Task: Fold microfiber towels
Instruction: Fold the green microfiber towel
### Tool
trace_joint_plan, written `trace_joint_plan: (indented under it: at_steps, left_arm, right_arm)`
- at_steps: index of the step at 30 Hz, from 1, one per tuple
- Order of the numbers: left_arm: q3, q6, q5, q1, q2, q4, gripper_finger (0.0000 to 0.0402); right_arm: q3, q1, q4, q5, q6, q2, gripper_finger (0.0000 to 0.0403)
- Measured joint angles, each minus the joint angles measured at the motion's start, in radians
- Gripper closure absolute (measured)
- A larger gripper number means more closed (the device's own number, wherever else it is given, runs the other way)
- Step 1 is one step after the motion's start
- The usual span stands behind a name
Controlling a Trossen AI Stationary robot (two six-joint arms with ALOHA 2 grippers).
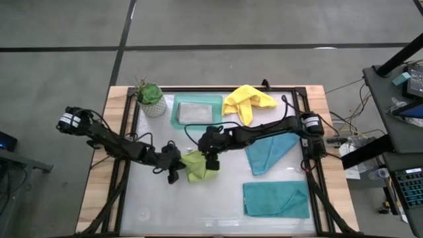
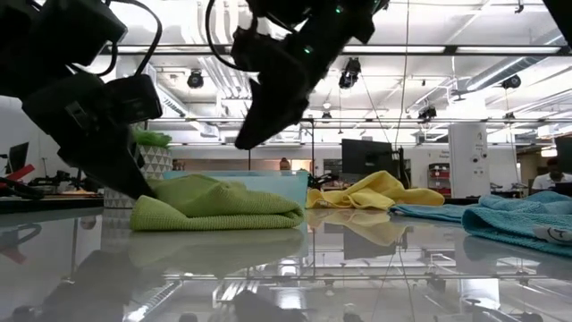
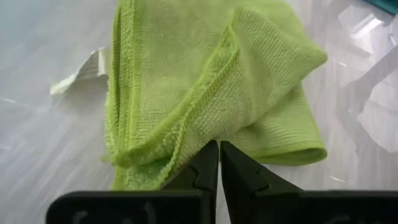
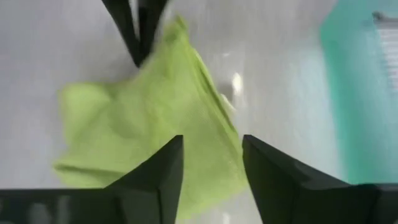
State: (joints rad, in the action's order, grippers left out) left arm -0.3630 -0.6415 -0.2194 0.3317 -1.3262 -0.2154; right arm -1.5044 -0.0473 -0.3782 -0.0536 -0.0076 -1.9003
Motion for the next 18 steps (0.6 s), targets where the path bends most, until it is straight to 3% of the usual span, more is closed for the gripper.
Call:
trace_joint_plan:
  at_steps: [10,18]
  left_arm:
    - [0.001,0.000,-0.029,-0.003,-0.057,-0.017,0.0398]
    - [0.001,0.000,-0.108,-0.003,-0.096,-0.025,0.0398]
  right_arm:
    - [0.085,0.058,0.144,0.063,-0.134,-0.029,0.0317]
    - [0.084,0.094,0.183,0.141,-0.123,-0.092,0.0297]
